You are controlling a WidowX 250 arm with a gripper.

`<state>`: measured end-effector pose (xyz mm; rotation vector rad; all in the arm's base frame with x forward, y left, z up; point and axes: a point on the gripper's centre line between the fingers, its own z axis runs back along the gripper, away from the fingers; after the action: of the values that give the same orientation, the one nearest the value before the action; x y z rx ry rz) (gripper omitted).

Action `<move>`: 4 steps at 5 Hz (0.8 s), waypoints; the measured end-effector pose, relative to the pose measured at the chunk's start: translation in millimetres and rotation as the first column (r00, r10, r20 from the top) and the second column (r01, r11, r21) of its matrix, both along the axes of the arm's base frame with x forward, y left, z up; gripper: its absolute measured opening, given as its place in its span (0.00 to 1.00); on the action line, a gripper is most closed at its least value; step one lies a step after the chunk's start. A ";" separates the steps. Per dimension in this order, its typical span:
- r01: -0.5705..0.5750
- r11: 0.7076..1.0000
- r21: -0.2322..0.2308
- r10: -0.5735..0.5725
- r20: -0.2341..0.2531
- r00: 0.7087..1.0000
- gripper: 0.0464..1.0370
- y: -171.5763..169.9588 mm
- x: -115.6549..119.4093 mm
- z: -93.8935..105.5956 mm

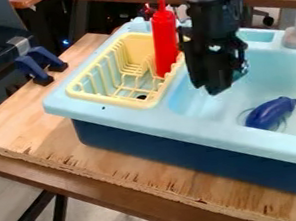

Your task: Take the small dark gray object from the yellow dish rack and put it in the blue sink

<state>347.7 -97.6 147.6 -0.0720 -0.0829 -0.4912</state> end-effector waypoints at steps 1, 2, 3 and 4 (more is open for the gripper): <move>-0.013 1.000 0.000 0.013 0.000 1.000 0.43 3.1 3.7 -4.4; -0.016 0.999 0.027 0.017 -0.026 1.000 0.43 2.5 13.1 -17.3; -0.018 0.998 0.062 0.022 -0.058 0.998 0.43 2.7 12.5 -30.0; -0.028 0.996 0.084 0.034 -0.073 0.997 0.43 0.8 17.3 -40.2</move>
<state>365.0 -96.8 107.4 -0.0073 0.0095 -0.4599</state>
